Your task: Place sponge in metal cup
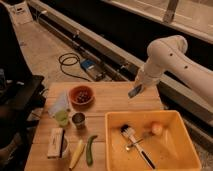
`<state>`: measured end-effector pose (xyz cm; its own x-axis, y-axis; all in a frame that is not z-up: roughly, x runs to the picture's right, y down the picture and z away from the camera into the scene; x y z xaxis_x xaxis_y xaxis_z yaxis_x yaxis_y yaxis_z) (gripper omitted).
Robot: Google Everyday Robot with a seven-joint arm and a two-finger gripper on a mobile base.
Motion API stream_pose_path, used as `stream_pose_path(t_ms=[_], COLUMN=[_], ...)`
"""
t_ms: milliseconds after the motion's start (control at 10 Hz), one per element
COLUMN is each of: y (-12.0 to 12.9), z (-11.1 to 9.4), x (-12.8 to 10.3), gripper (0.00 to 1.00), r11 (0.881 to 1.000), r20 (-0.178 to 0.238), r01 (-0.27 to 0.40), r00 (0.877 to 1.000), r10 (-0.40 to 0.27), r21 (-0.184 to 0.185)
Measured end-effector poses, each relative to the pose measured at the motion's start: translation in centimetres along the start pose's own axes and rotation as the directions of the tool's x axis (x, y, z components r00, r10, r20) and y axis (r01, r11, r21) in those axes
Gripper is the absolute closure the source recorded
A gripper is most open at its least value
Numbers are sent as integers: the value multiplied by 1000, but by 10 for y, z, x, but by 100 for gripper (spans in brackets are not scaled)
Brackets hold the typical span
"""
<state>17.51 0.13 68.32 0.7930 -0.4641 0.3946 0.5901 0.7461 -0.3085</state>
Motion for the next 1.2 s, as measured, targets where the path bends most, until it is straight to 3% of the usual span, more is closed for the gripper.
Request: stream_pose_path(t_ms=[300,600,800,1000,1200], y=[-1,-26,-46,-64,-73], z=[-1,-8,6,30,52], x=[1,-14,-44,-83,-110], gripper=[100,100,100,100,100], r11=[1000,992,979,955,938], r20=[-7,-13,17,80,146], r01=[12,125,204,297,345], r00=[1000,992,979,952,928], r10=[-12,-125,-204,-296,-343], r21=[2,3,-2,5,11])
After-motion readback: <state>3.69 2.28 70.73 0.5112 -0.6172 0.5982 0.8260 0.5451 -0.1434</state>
